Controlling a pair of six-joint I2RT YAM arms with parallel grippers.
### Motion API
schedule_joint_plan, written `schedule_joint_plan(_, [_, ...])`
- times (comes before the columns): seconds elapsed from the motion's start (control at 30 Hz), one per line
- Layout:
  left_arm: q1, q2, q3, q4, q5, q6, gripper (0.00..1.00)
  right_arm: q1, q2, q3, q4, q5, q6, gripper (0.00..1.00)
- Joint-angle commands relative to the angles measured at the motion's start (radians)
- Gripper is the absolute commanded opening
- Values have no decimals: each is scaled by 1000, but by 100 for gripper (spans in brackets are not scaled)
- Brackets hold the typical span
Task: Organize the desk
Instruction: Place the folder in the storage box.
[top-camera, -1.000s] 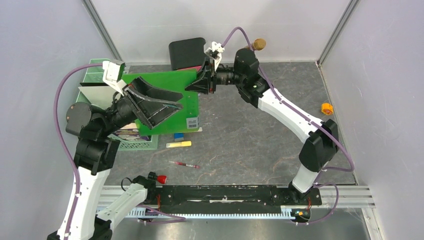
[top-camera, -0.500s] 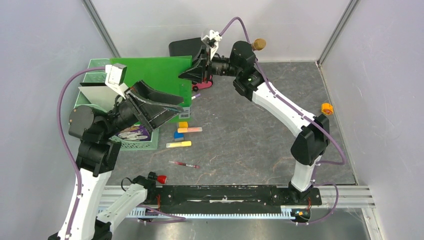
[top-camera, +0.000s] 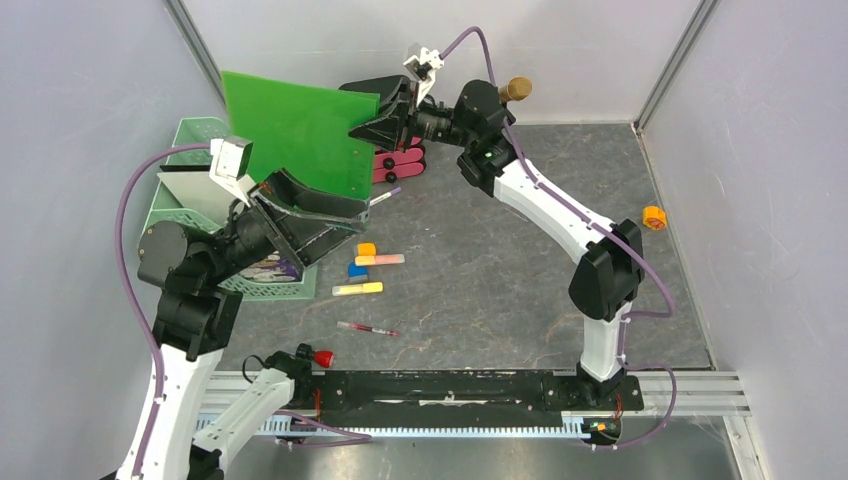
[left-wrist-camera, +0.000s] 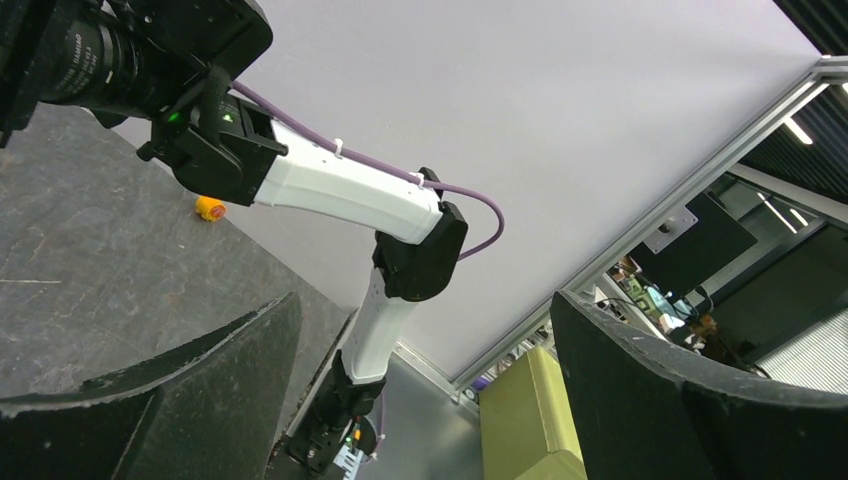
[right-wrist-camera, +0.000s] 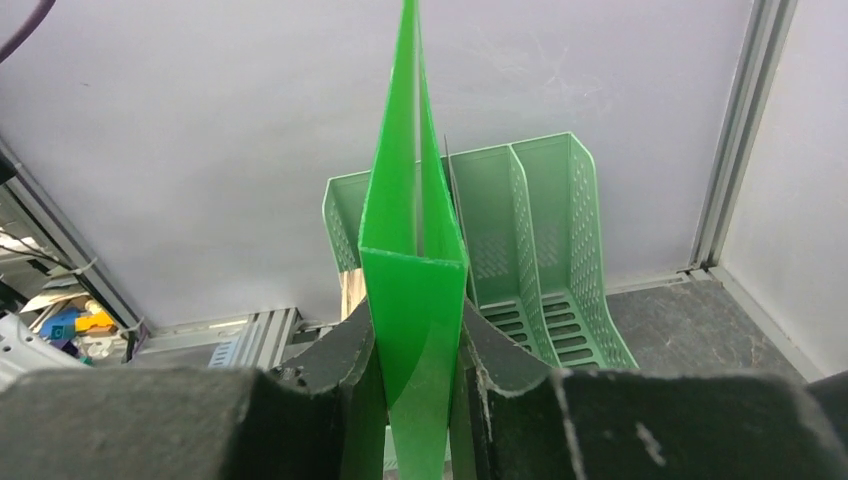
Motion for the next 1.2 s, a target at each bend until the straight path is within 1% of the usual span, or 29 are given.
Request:
schedule_joint_plan(0.0, [2,2,-9,39,8,-47,100,1,23,85,106,60,25,0])
schedule_joint_plan(0.53, [2,4,-28,38,21,-55,100,18,127,115,194,187,62,0])
schedule_joint_plan(0.77, [2,11,-23,41,43,-69,100,58,200,174,228,243,80,0])
schedule_joint_plan(1.17, [3,13,-41,37,45,-56,100,121,261,163,350,331,84,0])
